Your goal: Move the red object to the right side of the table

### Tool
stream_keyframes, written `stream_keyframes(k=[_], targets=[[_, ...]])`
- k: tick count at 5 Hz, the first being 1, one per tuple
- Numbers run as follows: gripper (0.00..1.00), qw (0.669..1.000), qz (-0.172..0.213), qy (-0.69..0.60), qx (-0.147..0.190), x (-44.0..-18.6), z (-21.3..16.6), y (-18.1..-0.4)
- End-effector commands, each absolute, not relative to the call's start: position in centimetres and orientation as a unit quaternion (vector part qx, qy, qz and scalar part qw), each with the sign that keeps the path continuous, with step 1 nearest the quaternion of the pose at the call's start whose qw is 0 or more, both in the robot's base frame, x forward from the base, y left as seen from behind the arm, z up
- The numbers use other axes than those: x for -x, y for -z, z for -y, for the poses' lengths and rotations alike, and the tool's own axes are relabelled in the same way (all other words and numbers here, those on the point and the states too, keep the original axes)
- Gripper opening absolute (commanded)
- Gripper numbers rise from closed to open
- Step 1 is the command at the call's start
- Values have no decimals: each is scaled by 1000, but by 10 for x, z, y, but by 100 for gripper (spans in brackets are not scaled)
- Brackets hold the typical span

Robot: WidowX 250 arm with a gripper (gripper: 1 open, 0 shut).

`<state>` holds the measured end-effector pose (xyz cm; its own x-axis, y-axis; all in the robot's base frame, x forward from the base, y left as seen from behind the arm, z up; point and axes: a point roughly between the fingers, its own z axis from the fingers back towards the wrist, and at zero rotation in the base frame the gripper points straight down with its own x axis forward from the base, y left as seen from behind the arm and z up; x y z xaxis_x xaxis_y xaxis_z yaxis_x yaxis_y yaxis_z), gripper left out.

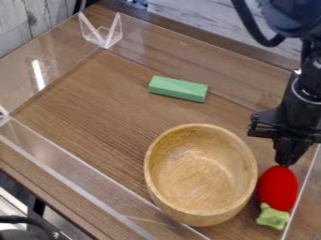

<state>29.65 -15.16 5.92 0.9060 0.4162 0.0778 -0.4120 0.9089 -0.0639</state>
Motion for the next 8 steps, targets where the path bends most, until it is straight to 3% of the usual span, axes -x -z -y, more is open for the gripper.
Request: stream_keyframes(k=[1,2,3,4,5,6,7,8], targets=[[0,969,81,-230,47,-306,159,-95],[100,972,71,-221,43,-304,159,-78],[100,975,59,-212,38,-301,157,-59],[0,981,73,-170,49,-309,157,-86],[0,986,88,-131,58,-317,157,-114],[0,984,76,-154,50,-311,146,-93],[100,981,62,-177,43,-303,137,-70],[100,978,55,-198,40,-301,130,-55]])
